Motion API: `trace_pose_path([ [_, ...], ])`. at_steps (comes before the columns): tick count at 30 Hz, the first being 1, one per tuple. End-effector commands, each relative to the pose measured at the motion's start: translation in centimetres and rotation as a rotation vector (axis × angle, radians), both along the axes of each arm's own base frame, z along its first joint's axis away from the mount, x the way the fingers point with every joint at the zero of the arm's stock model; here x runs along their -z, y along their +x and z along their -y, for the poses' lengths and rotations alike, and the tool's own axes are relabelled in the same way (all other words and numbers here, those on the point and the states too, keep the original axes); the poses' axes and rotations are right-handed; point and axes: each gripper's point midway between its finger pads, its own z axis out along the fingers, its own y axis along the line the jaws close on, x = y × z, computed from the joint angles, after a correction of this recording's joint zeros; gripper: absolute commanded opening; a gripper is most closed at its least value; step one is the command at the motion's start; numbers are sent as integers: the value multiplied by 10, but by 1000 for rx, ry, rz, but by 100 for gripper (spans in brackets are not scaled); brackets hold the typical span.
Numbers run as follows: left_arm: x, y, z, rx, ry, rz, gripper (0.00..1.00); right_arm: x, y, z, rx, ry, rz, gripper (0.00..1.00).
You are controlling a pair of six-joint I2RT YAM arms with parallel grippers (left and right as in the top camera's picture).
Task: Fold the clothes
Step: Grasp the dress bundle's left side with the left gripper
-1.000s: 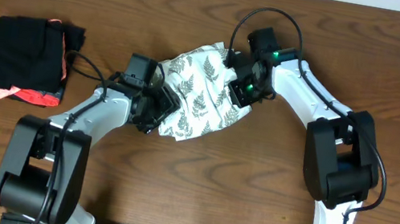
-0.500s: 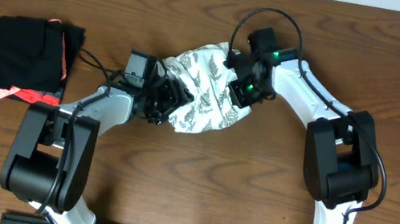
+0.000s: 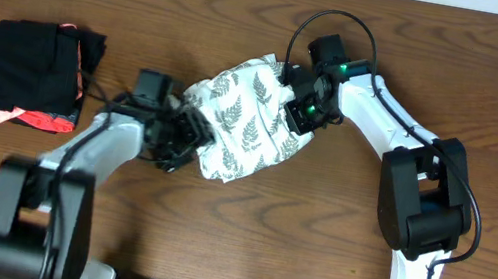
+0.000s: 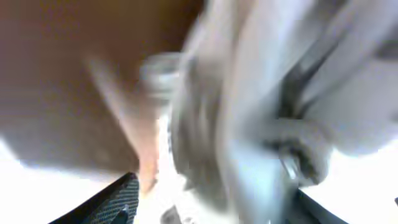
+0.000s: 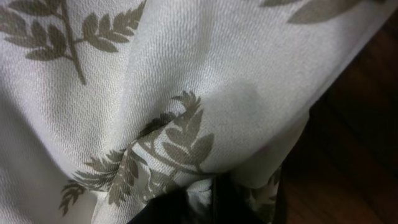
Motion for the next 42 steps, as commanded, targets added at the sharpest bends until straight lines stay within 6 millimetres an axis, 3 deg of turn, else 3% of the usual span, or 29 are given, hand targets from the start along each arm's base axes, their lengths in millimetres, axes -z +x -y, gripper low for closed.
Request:
trace_pose_path([
  [1, -14, 4, -29, -44, 143, 71, 70, 12, -8, -6, -34, -7, -24, 17],
  [8, -34, -6, -30, -60, 137, 81, 72, 12, -8, -6, -35, -7, -26, 17],
  [13, -41, -1, -18, 25, 107, 149, 81, 12, -8, -6, -38, -7, -24, 17],
  [20, -17, -2, -15, 70, 103, 116, 86, 12, -6, 1, -28, -39, -15, 17],
  [26, 2, 15, 0, 105, 33, 157, 86, 10, -7, 2, -29, -19, -33, 17],
  [35, -5, 50, 25, 198, 8, 362, 87, 10, -11, -6, -48, -13, -29, 17],
  [42, 6, 34, 26, 203, 7, 277, 87, 10, -11, -5, -46, -15, -32, 17],
])
